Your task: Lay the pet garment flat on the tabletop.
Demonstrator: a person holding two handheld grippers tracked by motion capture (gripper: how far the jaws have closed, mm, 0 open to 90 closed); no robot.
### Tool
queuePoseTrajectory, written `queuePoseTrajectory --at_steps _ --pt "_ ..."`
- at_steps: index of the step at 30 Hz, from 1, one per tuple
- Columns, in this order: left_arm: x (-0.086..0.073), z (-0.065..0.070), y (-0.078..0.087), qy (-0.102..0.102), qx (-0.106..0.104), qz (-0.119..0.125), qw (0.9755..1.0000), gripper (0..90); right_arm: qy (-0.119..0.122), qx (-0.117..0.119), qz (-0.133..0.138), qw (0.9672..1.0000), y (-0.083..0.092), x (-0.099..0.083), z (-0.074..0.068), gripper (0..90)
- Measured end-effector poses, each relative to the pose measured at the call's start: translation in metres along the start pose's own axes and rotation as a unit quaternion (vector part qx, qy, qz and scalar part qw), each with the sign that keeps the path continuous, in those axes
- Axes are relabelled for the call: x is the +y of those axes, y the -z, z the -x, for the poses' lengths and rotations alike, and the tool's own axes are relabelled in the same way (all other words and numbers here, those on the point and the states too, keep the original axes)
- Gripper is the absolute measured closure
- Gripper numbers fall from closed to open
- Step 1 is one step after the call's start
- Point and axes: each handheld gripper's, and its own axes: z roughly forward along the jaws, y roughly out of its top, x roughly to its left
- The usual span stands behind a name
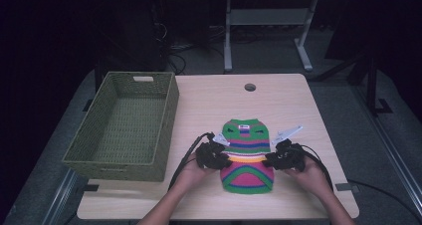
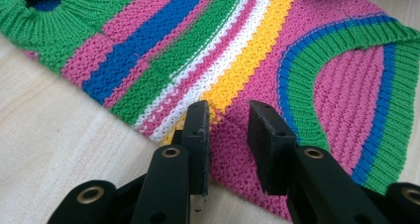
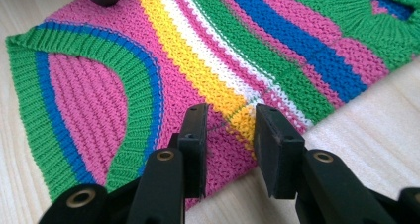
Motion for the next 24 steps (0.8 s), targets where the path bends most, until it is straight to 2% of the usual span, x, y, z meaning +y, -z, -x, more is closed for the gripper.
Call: queuePoseTrajectory --at_steps 5,7,10,11,13,14,19,21,22,23,24 --pt "0.003 -0.003 -0.002 0.009 0.004 0.004 0.9999 69.3 0.002 -0.004 0.002 1.0 0.0 0.001 0.003 65.5" --pt "0.006 -0.005 -0.003 0.005 0.009 -0.002 0.9999 68.7 -0.004 -0.005 0.001 1.0 -0.001 0.002 0.004 65.3" --pt "0.01 -0.007 -0.004 0.001 0.011 -0.01 0.9999 68.1 0.002 -0.011 -0.008 0.9999 -0.002 0.006 0.007 64.6" --pt "0.011 -0.007 -0.006 0.009 0.012 -0.001 0.9999 68.0 0.003 -0.012 -0.01 0.9999 -0.002 0.008 0.008 64.5" --pt "0.011 -0.01 -0.006 0.007 0.012 -0.002 0.9999 67.9 -0.002 -0.013 -0.011 0.9999 -0.002 0.009 0.011 64.4" --pt "0.011 -0.01 -0.007 0.015 0.012 0.004 0.9998 68.0 -0.001 -0.013 -0.01 0.9999 -0.002 0.009 0.012 64.4" --pt "0.013 -0.012 -0.01 0.016 0.019 0.012 0.9996 67.9 -0.022 -0.01 0.0 0.9997 -0.002 0.009 0.02 63.9" --pt "0.013 -0.012 -0.011 0.021 0.021 0.018 0.9994 68.0 -0.022 -0.015 0.002 0.9996 -0.002 0.009 0.022 63.9" --pt "0.013 -0.013 -0.011 0.016 0.022 0.016 0.9995 68.0 -0.022 -0.016 0.003 0.9996 -0.002 0.009 0.023 63.9" --pt "0.014 -0.013 -0.012 0.025 0.023 0.023 0.9992 68.0 -0.029 -0.016 0.006 0.9994 -0.002 0.009 0.024 63.8" --pt "0.014 -0.014 -0.012 0.024 0.023 0.023 0.9992 68.0 -0.032 -0.016 0.007 0.9993 -0.003 0.009 0.025 63.8"
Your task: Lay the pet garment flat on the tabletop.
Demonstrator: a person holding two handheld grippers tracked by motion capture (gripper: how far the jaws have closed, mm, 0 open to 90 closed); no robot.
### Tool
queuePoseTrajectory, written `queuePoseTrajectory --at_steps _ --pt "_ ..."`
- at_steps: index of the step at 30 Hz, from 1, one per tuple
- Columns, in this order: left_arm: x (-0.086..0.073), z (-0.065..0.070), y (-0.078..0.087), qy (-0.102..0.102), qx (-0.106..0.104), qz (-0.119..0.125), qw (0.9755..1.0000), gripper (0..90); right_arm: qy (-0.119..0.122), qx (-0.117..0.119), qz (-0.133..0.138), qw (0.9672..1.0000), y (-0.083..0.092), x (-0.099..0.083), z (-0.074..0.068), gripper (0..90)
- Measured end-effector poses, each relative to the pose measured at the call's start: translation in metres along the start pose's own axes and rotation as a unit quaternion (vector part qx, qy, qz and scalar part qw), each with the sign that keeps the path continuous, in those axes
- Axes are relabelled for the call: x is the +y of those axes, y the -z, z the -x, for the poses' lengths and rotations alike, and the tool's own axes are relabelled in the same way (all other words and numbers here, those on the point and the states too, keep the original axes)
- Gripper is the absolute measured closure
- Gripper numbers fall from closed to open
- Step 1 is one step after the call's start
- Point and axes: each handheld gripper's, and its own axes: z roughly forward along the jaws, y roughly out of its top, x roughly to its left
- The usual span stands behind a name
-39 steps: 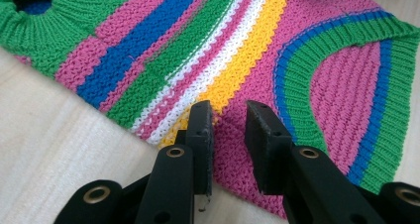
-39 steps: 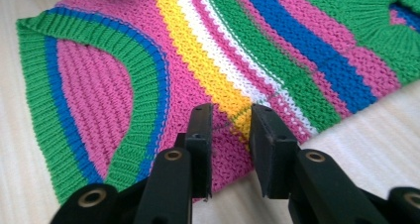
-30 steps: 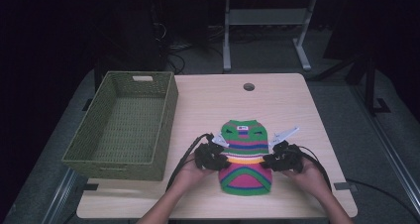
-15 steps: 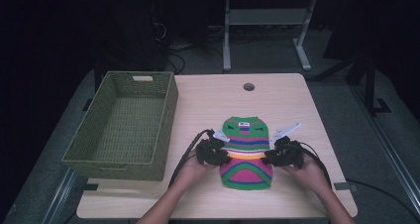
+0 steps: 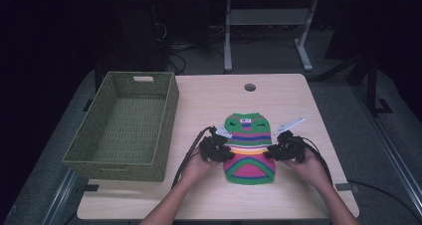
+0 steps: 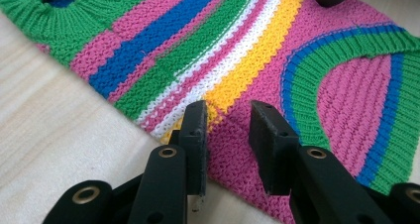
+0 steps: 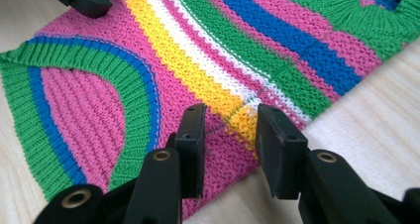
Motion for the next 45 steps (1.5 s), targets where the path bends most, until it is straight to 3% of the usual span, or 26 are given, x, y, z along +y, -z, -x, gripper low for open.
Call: queuePoseTrajectory --at_steps 3,4,5,14,21,24,29,35,45 --pt "0.003 -0.002 -0.001 0.002 0.001 -0.002 1.0 67.9 -0.004 0.0 0.002 1.0 0.0 0.0 0.002 63.7" --pt "0.004 -0.003 -0.001 -0.005 0.003 -0.01 0.9999 67.8 -0.004 0.0 0.004 1.0 0.0 0.0 0.003 63.7" --pt "0.005 -0.002 -0.002 0.004 0.004 -0.005 1.0 67.7 -0.005 -0.001 0.005 1.0 0.0 0.0 0.003 63.7" --pt "0.006 -0.003 -0.002 0.0 0.005 -0.009 0.9999 66.7 -0.017 -0.003 0.009 0.9998 0.0 0.0 0.006 62.2" --pt "0.005 -0.003 0.005 0.003 0.002 -0.001 1.0 61.2 -0.017 -0.005 0.003 0.9998 0.004 0.001 0.003 50.3" --pt "0.006 -0.004 0.009 0.011 -0.005 0.009 0.9999 60.3 -0.014 -0.007 0.015 0.9998 0.012 0.004 0.002 48.7" --pt "0.006 -0.005 0.015 0.017 -0.004 0.021 0.9996 54.1 -0.02 -0.008 0.028 0.9994 0.019 0.008 0.004 45.8" --pt "0.003 -0.006 0.02 0.022 0.007 0.03 0.9993 42.4 -0.03 -0.006 0.016 0.9994 0.018 0.004 0.008 41.2" --pt "-0.004 -0.009 0.024 0.037 0.0 0.045 0.9983 34.8 -0.033 -0.003 0.022 0.9992 0.023 0.001 0.008 37.2"
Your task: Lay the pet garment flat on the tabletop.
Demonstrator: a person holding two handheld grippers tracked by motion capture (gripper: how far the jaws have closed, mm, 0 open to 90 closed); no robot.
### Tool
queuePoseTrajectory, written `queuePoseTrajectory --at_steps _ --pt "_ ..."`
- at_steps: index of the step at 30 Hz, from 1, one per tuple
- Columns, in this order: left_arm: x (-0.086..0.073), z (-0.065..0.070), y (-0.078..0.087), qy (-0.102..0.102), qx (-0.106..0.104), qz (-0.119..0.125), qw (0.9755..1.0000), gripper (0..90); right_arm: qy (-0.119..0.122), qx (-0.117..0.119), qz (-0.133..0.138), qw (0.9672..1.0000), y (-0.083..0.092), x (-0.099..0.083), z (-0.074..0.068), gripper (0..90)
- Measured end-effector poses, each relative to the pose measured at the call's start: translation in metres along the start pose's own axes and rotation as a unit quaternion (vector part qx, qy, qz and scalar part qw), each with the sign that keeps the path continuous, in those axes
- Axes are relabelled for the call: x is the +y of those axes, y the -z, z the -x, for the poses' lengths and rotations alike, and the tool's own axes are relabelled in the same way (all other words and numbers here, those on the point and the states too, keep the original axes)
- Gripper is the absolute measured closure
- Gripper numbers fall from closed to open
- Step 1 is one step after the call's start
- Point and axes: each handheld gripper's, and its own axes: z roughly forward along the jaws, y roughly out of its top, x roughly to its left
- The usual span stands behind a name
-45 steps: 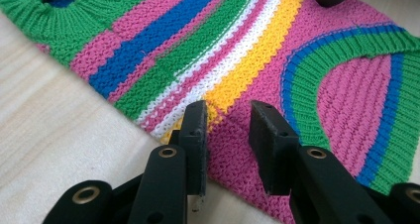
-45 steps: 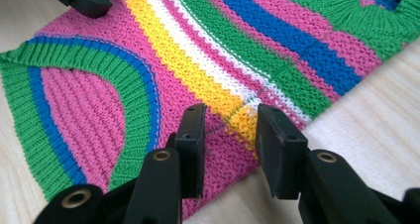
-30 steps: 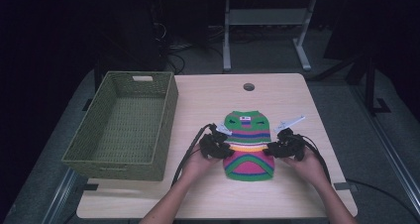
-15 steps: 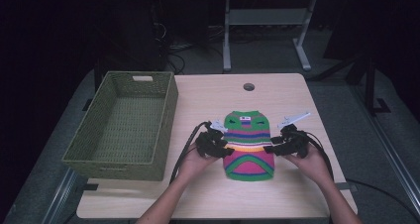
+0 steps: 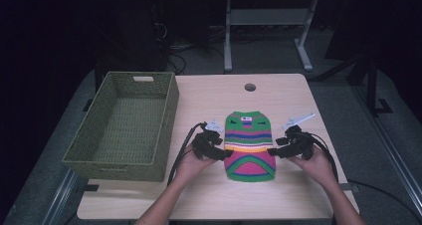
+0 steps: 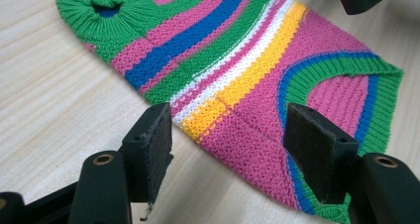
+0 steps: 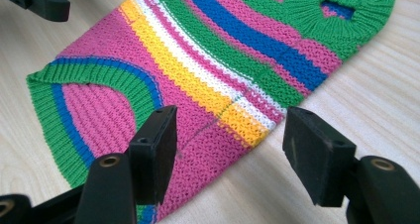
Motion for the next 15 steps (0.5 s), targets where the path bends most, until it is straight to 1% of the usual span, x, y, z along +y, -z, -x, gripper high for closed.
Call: queuePoseTrajectory --at_steps 3,4,5,6,8,9,11,14,15 --pt "-0.001 0.0 0.001 0.006 -0.002 0.005 1.0 33.3 0.002 0.002 0.003 1.0 0.002 -0.001 0.0 36.2" --pt "-0.002 0.0 0.002 0.0 0.0 0.0 1.0 32.6 0.004 0.001 0.002 1.0 0.002 -0.001 0.0 35.9" --pt "-0.002 0.0 0.003 0.0 0.001 0.001 1.0 32.1 0.001 0.002 0.002 1.0 0.002 -0.002 0.0 35.6" --pt "-0.002 0.0 0.003 0.005 0.0 0.005 1.0 31.4 0.001 0.002 0.003 1.0 0.003 -0.003 0.0 35.6" --pt "-0.003 0.0 0.005 0.005 0.001 0.005 1.0 30.8 -0.001 0.002 0.002 1.0 0.004 -0.005 0.001 35.5" --pt "-0.003 0.0 0.006 0.004 0.003 0.005 1.0 30.5 0.002 0.0 0.002 1.0 0.004 -0.006 0.002 35.5" --pt "-0.003 0.0 0.007 0.008 0.002 0.008 0.9999 29.3 0.001 0.001 0.002 1.0 0.005 -0.008 0.003 35.3" --pt "-0.003 0.001 0.008 0.006 0.005 0.008 0.9999 27.5 -0.002 0.002 0.002 1.0 0.006 -0.011 0.003 34.6" --pt "-0.003 0.0 0.009 0.003 0.004 0.004 1.0 27.0 -0.004 0.002 0.001 1.0 0.007 -0.012 0.003 34.5"
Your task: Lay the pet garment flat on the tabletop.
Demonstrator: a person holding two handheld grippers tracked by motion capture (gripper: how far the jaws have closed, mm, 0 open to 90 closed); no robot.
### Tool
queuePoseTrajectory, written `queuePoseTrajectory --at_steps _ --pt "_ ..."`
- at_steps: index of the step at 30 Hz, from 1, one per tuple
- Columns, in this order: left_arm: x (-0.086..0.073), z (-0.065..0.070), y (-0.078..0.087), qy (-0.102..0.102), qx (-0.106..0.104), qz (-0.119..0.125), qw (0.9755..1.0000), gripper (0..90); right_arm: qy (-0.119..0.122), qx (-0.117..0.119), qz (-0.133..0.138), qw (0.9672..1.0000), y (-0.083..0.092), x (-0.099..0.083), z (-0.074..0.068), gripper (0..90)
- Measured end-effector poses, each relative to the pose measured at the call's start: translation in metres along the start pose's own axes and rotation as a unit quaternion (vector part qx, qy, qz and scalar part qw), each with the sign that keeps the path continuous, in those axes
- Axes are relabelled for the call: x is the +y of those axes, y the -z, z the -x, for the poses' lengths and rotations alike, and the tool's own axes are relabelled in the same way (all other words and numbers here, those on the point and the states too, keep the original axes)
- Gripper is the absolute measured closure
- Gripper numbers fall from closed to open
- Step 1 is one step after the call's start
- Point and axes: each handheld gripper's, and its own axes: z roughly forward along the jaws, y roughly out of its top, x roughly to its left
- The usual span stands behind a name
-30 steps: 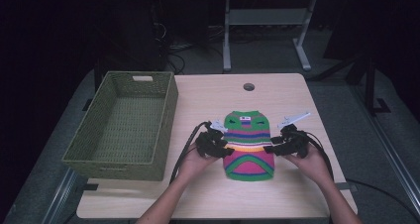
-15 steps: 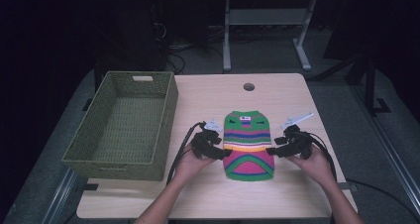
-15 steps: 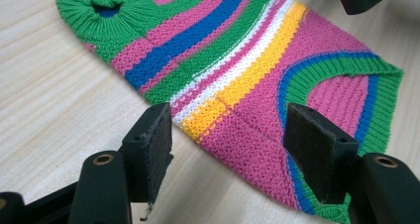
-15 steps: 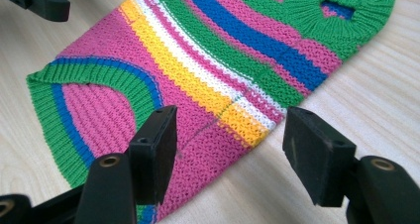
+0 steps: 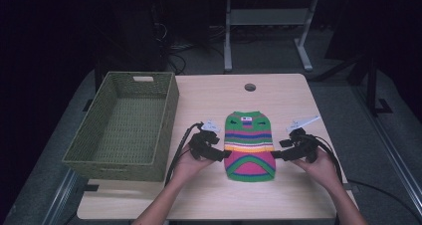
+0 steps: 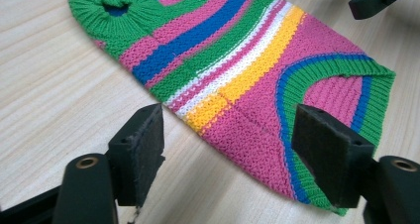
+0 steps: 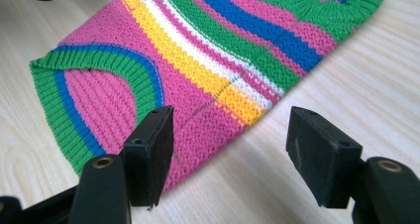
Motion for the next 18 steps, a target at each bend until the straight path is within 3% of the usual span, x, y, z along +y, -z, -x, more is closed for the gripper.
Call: queuePoseTrajectory --at_steps 7,18 --pt "-0.002 0.002 0.003 0.001 0.004 0.01 0.9999 25.7 -0.007 0.001 0.004 1.0 0.005 -0.007 0.004 31.2" --pt "-0.011 0.0 0.01 0.003 0.009 0.004 1.0 23.2 -0.011 0.001 0.01 0.9999 0.013 -0.012 0.008 28.7"
